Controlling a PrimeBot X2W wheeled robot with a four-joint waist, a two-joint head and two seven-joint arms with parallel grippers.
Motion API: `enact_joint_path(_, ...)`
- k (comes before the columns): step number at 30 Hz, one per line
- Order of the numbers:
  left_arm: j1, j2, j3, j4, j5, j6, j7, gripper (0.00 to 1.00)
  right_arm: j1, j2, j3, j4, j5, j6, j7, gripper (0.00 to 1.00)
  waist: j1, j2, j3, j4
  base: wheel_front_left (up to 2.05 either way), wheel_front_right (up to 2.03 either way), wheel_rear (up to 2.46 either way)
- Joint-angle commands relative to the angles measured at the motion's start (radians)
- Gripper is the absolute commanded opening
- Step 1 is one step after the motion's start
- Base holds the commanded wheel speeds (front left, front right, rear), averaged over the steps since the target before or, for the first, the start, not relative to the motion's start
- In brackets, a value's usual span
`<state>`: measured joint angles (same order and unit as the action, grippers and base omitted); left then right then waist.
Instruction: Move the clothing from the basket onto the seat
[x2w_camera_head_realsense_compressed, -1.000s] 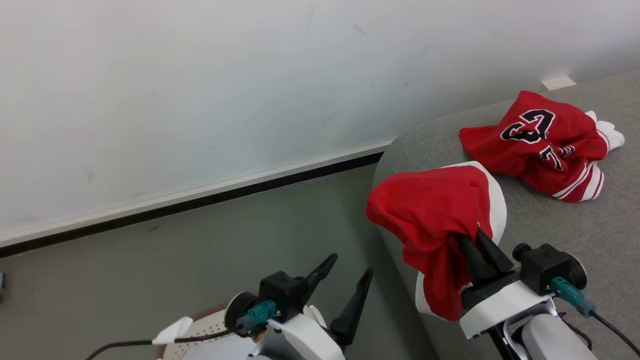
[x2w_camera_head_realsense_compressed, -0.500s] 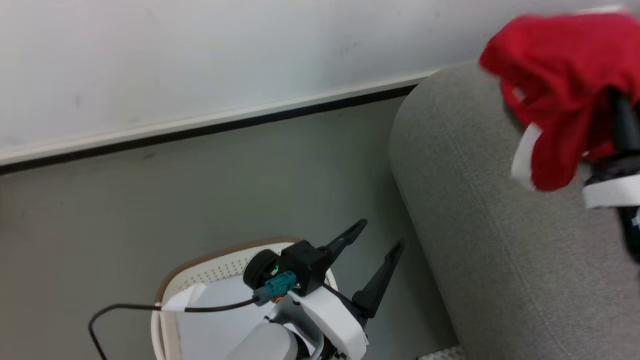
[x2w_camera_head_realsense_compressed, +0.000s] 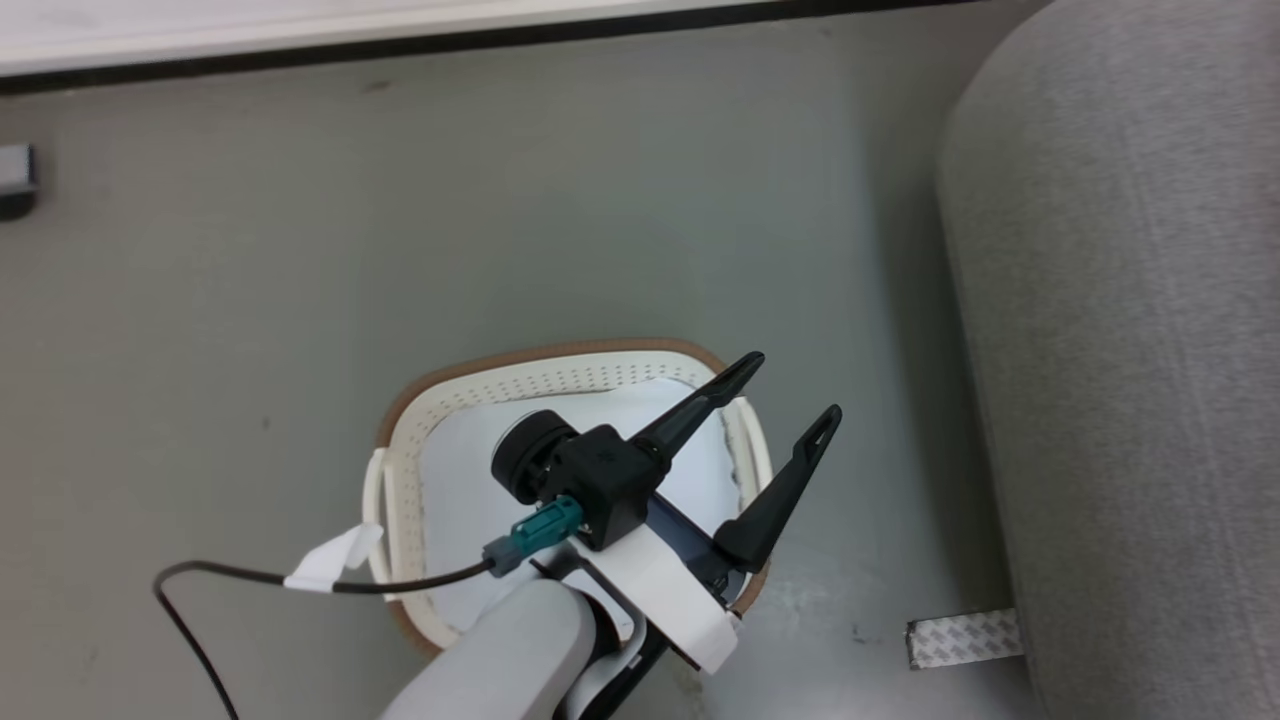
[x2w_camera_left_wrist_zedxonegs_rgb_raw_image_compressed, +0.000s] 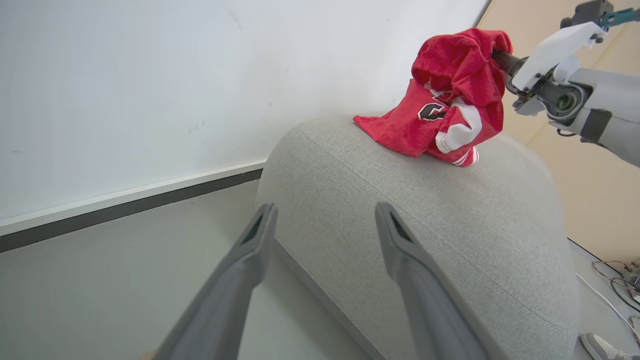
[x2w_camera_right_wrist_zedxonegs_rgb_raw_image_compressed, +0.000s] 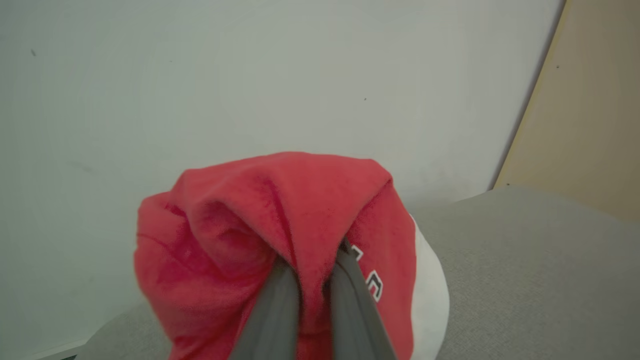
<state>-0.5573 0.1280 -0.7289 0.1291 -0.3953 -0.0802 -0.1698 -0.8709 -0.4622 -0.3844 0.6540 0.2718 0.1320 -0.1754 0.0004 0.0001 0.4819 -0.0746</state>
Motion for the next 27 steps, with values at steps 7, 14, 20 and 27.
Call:
enact_joint_path(7,0.02,0.013,0.015,0.031,-0.016,0.007,-0.036,1.0,0.025,0.053,-0.194,0.152,-0.178,-0.002,-0.076,1.0,-0.0004,-0.0001,0.0,0.025,0.0,0.0,0.0)
enact_joint_path(14,0.079,0.039,0.059,0.052,-0.04,0.041,-0.066,1.0,0.151,0.173,-0.183,0.05,-0.235,-0.003,-0.09,1.0,-0.0004,-0.0001,-0.099,-0.034,0.0,0.0,0.0)
enact_joint_path(20,0.152,0.061,0.109,0.055,-0.066,0.079,-0.082,1.0,0.339,0.276,-0.124,-0.133,-0.235,-0.003,-0.09,1.0,-0.0004,-0.0001,-0.215,-0.081,0.0,0.0,0.0)
enact_joint_path(27,0.25,0.065,0.186,0.048,-0.087,0.126,-0.094,1.0,0.544,0.362,-0.02,-0.341,-0.194,-0.003,-0.09,1.0,-0.0004,-0.0001,-0.331,-0.093,0.0,0.0,0.0)
